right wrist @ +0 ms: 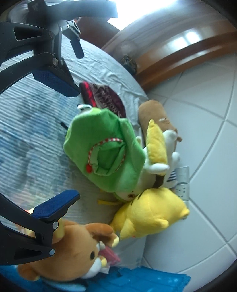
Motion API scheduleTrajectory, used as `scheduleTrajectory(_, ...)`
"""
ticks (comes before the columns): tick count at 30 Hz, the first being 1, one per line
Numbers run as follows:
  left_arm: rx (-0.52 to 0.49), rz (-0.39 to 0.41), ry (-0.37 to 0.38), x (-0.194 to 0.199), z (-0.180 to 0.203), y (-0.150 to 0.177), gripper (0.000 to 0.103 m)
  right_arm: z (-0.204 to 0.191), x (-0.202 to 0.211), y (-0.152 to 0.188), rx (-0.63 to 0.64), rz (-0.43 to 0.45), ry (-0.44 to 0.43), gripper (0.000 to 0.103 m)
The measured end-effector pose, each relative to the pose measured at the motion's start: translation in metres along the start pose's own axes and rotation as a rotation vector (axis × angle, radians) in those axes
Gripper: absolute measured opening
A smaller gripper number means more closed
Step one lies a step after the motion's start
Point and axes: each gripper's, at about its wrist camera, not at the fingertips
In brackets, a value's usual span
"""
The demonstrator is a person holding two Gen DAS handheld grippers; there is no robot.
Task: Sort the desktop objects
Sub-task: 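Grasp the green frog-hat plush with both tools at its two sides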
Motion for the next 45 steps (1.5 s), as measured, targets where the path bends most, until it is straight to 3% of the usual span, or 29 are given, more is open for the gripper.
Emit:
scheduleTrajectory(9, -0.01, -0.074, 0.044, -0.079, 0.0, -0.021, 0.103, 0.015, -0.057, -0.023, -0.033, -0.033, 0.065, 0.103)
scheduleTrajectory(15, -0.032, -0.094, 0.067, -0.102, -0.007, -0.031, 0.103, 0.03, -0.105, -0.035, -0.095, -0.081, 0.066, 0.103)
scheduleTrajectory(20, -0.052, -0.107, 0.064, -0.106, -0.036, -0.039, 0.103, 0.05, -0.141, -0.04, -0.142, -0.136, 0.084, 0.103)
scheduleTrajectory(27, -0.123, -0.102, 0.101, -0.108, -0.048, -0.048, 0.103, 0.044, -0.143, -0.057, -0.137, -0.05, -0.031, 0.103)
scheduleTrajectory(31, -0.099, -0.096, 0.157, -0.106, -0.043, -0.046, 0.103, 0.049, -0.172, -0.061, -0.147, -0.119, -0.024, 0.103)
scheduleTrajectory(34, -0.09, -0.085, 0.187, -0.108, -0.032, -0.046, 0.103, 0.058, -0.185, -0.062, -0.191, -0.147, -0.082, 0.103)
scheduleTrajectory(37, -0.113, -0.094, 0.17, -0.121, -0.021, -0.045, 0.101, 0.063, -0.189, -0.063, -0.189, -0.179, -0.112, 0.103)
scheduleTrajectory(41, -0.134, -0.106, 0.158, -0.126, -0.021, -0.047, 0.089, 0.066, -0.198, -0.062, -0.181, -0.224, -0.145, 0.099)
scheduleTrajectory(45, -0.18, -0.12, 0.161, -0.115, -0.033, -0.046, 0.082, 0.056, -0.186, -0.059, -0.136, -0.228, -0.14, 0.088)
Point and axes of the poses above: each gripper's, at about its wrist camera, not at the fingertips, and x roughly against the way its jaws point, z to its right, y to its underside, and after that the axes turned 6 degrees about y, right-handed
